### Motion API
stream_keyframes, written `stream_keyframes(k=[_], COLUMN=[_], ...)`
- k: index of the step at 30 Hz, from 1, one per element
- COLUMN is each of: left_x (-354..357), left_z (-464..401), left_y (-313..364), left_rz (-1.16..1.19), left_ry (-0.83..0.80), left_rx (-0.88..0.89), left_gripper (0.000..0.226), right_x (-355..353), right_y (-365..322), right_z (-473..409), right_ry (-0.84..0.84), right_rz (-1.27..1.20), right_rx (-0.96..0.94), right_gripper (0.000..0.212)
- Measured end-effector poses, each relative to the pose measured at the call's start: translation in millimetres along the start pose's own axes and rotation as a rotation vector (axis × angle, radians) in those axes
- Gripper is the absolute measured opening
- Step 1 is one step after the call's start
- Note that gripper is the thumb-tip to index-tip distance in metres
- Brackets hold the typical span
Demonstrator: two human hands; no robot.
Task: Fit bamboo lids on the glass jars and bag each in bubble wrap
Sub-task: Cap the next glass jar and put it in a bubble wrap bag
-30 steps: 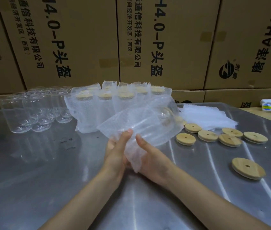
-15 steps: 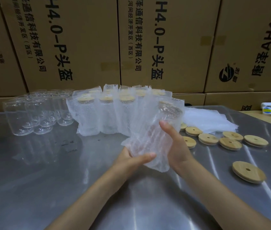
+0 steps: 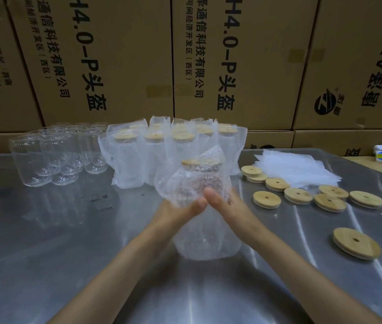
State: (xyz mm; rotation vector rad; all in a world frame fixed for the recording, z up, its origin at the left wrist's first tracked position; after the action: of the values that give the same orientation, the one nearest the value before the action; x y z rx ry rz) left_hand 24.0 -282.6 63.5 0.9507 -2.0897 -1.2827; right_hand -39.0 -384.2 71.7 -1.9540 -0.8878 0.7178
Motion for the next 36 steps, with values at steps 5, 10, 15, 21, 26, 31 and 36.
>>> stream_keyframes(k=[5, 10, 15, 21, 26, 31, 36], left_x=[-10, -17, -21, -21, -39, -53, -57], left_z=[-5, -7, -8, -10, -16, -18, -27], left_y=[17, 23, 19, 37, 37, -16, -57], left_rz=[-0.006, -0.017, -0.063, -0.087, 0.126, 0.028, -0.166], left_ry=[0.033, 0.173, 0.252, 0.335, 0.504, 0.662, 0.668], left_rx=[0.022, 0.063, 0.053, 0.115, 0.122, -0.026, -0.16], left_gripper=[0.068, 0.066, 0.099, 0.103, 0.058, 0.033, 0.034], right_x=[7, 16, 26, 19, 4, -30, -50], right_y=[6, 6, 26, 35, 51, 75, 99], right_z=[4, 11, 14, 9, -2, -26, -54], right_ry=[-0.046, -0.152, -0.085, 0.006, 0.221, 0.585, 0.804], right_rz=[0.134, 0.042, 0.052, 0.14, 0.039, -0.171, -0.111], right_rx=[0.014, 0.009, -0.032, -0.087, -0.02, 0.109, 0.184], right_gripper=[0.109, 0.097, 0.1, 0.087, 0.083, 0.09, 0.103])
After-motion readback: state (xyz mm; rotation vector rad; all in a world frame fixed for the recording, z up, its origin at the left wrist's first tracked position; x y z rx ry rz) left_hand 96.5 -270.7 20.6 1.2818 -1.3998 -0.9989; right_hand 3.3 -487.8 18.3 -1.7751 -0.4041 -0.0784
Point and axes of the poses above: each hand's wrist, its own z-axis away from the middle knuckle, its own x-axis out of the palm, y = z × x, the point moved 6 cm from there along -z, towards the middle knuckle, and after that the axes turned 14 degrees about y, right-handed, at the moved point
